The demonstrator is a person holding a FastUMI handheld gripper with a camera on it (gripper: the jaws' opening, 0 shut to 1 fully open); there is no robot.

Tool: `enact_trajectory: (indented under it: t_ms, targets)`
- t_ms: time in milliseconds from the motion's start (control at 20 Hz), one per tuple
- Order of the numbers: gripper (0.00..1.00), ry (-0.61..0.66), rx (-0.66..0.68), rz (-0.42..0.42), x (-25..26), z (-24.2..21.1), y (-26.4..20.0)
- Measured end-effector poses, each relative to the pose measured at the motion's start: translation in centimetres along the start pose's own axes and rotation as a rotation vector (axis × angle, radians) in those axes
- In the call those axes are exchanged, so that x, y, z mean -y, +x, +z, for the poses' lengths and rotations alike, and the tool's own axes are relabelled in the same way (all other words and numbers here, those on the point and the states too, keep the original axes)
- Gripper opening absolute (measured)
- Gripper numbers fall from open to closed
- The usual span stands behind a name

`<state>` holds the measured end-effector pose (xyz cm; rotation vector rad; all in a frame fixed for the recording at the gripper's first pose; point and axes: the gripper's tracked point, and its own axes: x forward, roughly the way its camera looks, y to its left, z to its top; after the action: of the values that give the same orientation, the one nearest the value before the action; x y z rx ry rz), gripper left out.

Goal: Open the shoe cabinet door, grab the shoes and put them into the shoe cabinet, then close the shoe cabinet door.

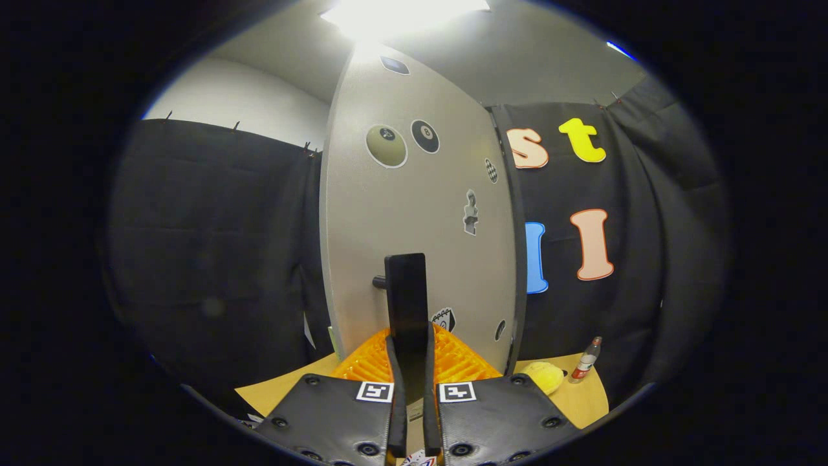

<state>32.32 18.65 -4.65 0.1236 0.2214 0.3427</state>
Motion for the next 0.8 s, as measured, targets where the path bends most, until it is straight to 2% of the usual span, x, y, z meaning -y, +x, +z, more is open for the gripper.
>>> enact_trajectory:
  t_ms: [600, 800]
  targets:
    - [0.11, -0.038, -0.010, -0.169, 3.7, -0.1, -0.7]
    - [0.10, -0.032, -0.001, -0.282, 5.5, -0.2, -1.4]
